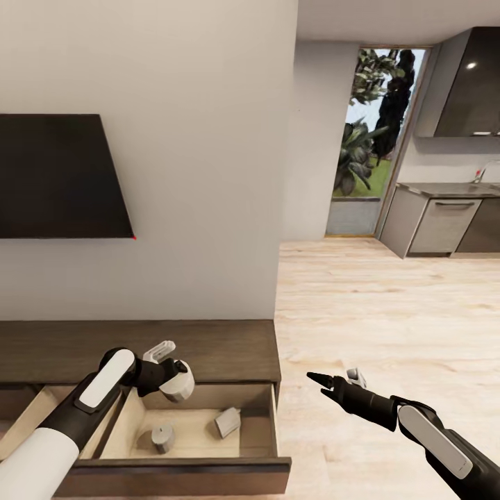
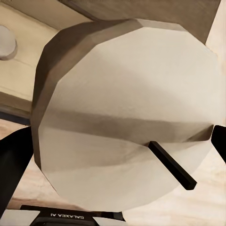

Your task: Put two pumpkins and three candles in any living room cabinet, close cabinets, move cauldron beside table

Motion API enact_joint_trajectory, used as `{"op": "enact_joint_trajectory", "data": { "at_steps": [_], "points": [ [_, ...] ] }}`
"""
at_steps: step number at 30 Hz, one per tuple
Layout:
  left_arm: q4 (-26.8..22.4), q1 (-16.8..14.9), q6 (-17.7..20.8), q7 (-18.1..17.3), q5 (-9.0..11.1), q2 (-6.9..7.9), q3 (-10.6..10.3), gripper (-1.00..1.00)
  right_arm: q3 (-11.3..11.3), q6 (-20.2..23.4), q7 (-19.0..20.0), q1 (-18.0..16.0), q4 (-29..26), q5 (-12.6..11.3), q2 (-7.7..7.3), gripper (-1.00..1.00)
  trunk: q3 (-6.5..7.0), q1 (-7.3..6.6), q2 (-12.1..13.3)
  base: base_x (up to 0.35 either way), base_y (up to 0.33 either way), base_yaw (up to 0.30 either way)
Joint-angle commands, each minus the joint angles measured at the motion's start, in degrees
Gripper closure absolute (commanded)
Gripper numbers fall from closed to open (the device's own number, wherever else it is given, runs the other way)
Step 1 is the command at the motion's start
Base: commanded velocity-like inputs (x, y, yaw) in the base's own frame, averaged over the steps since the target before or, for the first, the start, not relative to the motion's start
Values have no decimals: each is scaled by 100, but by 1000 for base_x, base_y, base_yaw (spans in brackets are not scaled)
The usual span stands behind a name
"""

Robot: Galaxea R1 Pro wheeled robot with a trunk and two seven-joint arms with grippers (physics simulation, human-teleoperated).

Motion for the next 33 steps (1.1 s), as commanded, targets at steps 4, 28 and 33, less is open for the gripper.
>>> {"op": "enact_joint_trajectory", "data": {
  "at_steps": [4,28,33],
  "points": [
    [-7,-6,-9,62,57,5,-17,100,12,9,6,-6,1,-26,-5,-100,-7,1,-5,118,-10,0],
    [120,-6,-182,70,-70,-10,-28,100,-21,-3,104,-6,-3,-33,-14,-100,-240,287,-526,17,0,0],
    [338,-6,-348,63,-401,-156,-18,100,-30,-6,119,-6,0,-40,-14,-100,-330,396,-727,0,0,0]
  ]
}}
